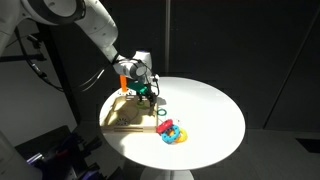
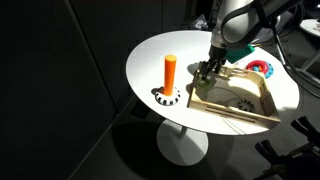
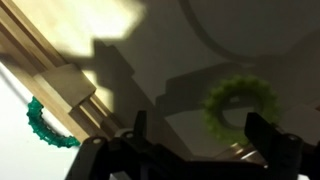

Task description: Remove the light green ring from the tray and drop it on the table

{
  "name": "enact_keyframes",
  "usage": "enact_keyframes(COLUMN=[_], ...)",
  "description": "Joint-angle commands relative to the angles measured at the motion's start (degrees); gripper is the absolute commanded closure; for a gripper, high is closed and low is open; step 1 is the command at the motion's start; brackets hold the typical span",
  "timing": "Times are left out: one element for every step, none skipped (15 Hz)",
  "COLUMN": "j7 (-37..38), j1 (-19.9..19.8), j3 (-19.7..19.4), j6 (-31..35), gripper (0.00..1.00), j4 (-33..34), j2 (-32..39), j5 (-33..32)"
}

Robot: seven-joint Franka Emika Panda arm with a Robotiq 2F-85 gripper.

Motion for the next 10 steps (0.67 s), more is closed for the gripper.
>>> enact_keyframes(j7=[1.79, 1.83, 1.84, 1.87, 1.89, 1.93, 1.93, 1.96, 2.00, 2.16], j1=[0.76, 0.90, 1.00, 1.11, 1.16, 1.23, 1.30, 1.35, 1.34, 1.41], j3=[-0.78, -0.94, -1.07, -1.23, -1.31, -1.39, -1.48, -1.56, -1.57, -1.64], j6=[0.40, 0.39, 0.39, 0.37, 0.38, 0.35, 0.32, 0.28, 0.17, 0.04], gripper=[0.00, 0.00, 0.00, 0.00, 0.00, 0.00, 0.00, 0.19, 0.28, 0.34], j4=[2.37, 2.58, 2.76, 2.89, 3.02, 3.15, 3.27, 3.40, 3.51, 3.62], j2=[1.76, 2.01, 2.25, 2.45, 2.65, 2.83, 2.98, 3.14, 3.27, 3.28], j5=[-1.73, -1.94, -2.16, -2.49, -2.75, -2.91, -3.12, -3.32, -3.40, -3.56])
